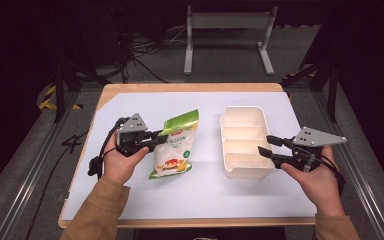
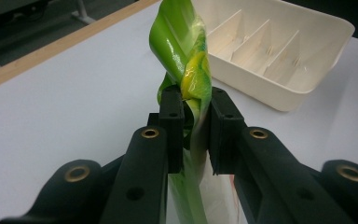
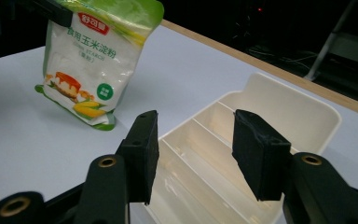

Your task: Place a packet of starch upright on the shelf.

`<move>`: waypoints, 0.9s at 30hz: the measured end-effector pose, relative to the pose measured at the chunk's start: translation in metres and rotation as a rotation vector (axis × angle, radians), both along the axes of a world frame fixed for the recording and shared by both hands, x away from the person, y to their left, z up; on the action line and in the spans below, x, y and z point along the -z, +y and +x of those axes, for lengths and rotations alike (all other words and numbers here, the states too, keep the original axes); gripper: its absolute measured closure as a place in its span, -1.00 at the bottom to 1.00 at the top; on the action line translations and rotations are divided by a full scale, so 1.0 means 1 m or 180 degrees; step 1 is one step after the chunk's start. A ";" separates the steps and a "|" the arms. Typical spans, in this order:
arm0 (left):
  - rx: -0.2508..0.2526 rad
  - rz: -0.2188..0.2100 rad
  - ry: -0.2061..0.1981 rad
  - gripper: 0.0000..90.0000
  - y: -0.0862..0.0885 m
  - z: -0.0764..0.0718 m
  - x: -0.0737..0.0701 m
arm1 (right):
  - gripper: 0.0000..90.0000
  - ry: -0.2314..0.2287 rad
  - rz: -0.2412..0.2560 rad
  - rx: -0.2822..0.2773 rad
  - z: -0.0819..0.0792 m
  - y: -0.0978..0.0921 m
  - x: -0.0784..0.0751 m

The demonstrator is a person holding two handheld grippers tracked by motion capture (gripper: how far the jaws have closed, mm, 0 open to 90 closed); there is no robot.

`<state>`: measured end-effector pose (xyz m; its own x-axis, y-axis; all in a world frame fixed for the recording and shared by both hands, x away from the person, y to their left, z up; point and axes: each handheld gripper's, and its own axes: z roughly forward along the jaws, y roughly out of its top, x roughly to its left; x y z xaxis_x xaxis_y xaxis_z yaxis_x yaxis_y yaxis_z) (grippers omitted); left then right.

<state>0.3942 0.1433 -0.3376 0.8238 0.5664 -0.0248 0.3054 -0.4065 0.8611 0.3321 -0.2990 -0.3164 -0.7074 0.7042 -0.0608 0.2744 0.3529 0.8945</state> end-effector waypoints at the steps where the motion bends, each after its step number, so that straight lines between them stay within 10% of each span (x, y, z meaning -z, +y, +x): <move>1: 0.0022 -0.0004 -0.0042 0.74 0.003 -0.001 -0.003 | 0.13 0.0015 -0.0001 -0.0035 0.001 0.003 -0.002; 27: 0.0493 -0.0423 -0.0475 0.75 0.015 -0.029 -0.039 | -0.08 0.0093 0.0008 -0.0869 0.043 0.101 -0.034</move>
